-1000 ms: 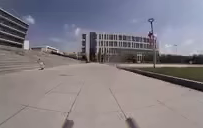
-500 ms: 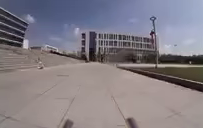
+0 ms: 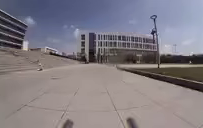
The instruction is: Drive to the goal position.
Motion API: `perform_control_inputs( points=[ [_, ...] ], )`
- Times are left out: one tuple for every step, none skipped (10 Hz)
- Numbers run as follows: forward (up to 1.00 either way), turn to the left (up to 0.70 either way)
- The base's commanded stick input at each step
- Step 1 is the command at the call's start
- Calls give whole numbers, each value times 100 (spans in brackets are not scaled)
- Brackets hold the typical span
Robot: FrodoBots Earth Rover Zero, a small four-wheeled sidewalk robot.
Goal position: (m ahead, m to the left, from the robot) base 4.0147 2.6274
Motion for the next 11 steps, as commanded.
perform_control_inputs(
  points=[
    [70,0],
    [70,0],
    [70,0],
    [70,0],
    [70,0],
    [70,0],
    [70,0],
    [70,0],
    [70,0],
    [70,0],
    [70,0]
  ],
)
